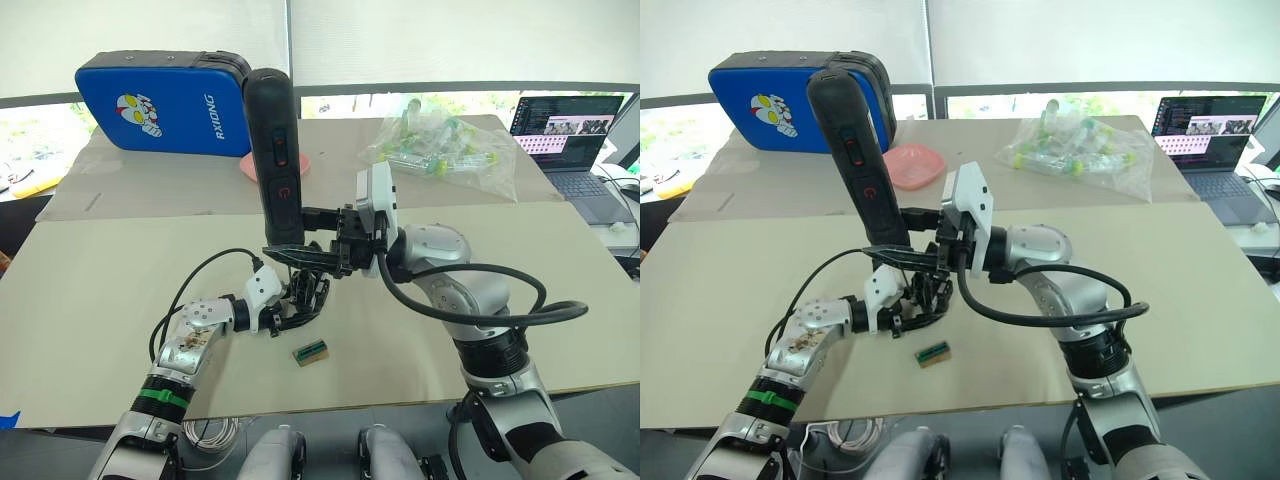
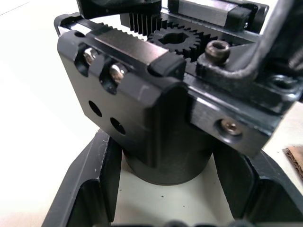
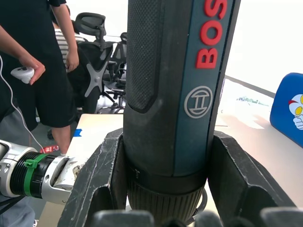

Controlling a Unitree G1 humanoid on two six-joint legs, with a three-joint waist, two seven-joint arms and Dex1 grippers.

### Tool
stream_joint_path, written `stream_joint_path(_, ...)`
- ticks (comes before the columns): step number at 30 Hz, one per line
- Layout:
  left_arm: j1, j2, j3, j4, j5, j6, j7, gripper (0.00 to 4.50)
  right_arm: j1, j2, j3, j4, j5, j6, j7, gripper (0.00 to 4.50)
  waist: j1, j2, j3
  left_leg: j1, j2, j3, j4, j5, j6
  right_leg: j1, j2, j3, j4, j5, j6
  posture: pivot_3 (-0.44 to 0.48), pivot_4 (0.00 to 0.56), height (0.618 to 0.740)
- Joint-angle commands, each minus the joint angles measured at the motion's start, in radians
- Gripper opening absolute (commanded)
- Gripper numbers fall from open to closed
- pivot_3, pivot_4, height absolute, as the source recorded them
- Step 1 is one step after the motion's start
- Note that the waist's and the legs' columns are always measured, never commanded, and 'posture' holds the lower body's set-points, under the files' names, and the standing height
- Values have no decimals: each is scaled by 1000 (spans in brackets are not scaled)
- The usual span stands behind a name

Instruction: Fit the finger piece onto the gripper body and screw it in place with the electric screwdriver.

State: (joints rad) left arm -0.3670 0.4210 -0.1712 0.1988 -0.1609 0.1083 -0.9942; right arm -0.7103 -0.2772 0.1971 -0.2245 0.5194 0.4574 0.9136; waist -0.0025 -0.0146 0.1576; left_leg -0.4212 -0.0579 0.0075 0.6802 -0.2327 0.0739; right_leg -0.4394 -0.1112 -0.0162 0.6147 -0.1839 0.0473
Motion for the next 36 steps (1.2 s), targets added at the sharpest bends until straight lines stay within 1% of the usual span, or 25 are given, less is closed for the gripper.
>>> stream_joint_path(1, 24, 11, -20, 9, 6, 15, -16, 2302, -8, 15, -20, -23, 6, -47, 2, 1958, 0, 0, 0, 0, 0, 0, 0, 0, 0, 0, 0, 0, 0, 0, 0, 0, 150, 740)
stream_joint_path(36, 25, 17, -18, 3, 6, 17, -15, 2302, 24, 25, -17, -10, -32, -73, 25, 1958, -2, 0, 0, 0, 0, 0, 0, 0, 0, 0, 0, 0, 0, 0, 0, 0, 150, 740)
